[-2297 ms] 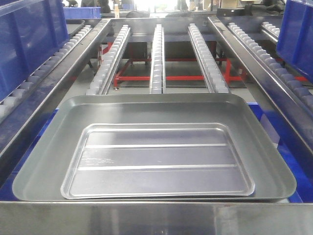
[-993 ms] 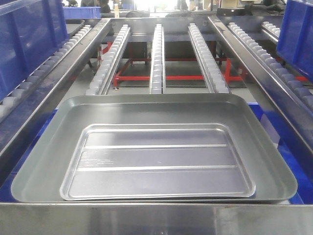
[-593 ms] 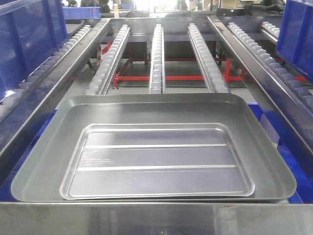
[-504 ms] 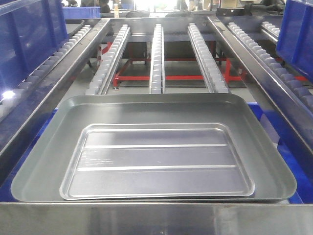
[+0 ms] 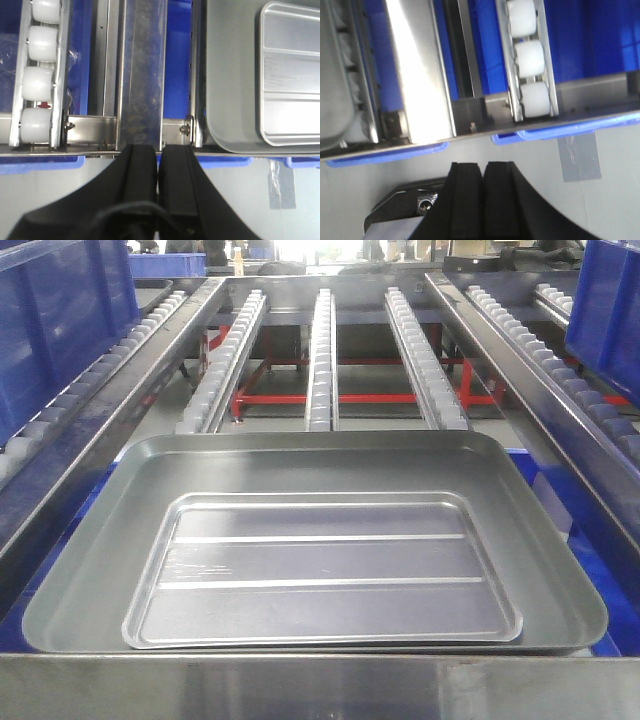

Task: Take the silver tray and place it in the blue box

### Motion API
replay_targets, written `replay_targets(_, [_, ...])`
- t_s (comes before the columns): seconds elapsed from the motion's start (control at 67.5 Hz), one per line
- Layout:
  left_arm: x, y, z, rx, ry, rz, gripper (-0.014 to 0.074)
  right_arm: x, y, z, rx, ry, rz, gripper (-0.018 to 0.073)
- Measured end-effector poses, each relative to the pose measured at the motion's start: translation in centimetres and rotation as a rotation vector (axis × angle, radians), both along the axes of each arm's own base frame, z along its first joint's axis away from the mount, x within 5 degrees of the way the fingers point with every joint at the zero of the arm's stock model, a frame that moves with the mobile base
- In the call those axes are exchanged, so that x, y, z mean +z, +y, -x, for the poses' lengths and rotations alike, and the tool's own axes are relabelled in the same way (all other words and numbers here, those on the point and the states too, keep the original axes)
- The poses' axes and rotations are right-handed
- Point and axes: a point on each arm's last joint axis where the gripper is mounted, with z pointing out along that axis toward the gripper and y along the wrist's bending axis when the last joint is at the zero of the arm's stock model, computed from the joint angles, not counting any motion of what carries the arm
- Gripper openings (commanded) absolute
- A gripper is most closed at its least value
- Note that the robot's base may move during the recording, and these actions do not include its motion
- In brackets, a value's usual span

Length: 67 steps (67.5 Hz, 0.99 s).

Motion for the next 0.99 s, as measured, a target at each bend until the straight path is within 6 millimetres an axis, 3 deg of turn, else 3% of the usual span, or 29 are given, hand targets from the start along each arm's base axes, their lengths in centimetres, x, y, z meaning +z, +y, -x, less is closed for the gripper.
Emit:
replay_targets(0.148, [0.9,-0.5,-1.2,0.044,0.017,0.011,-0.0006,1.2,0.4,-0.7,0.015,-0.017,-0.009,0.0056])
replay_targets(0.326, [1.3,-2.0,-2.8,0.053,0.034,-0.043,-0.0006,0.6,1.5,-1.7,0.035,0.018,-0.043,0.0057])
replay_targets(0.608, [0.8,-8.2,-5.3,-0.025,0.096,-0.074,-0.0006,-0.8,3.8,-3.9,0.068,0.069,0.004,0.0057])
replay_targets(0.815, [-0.4,-12.3,-6.9,-0.066,0.139,-0.115,-0.0006,0.1,7.0,-6.5,0.145,0.064,0.013,0.0057])
replay_targets(0.993, [-1.4,-14.2,-8.1,-0.074,0.178,-0.125,-0.0006,0.6,10.6,-9.8,0.225,0.078,0.02,0.0057])
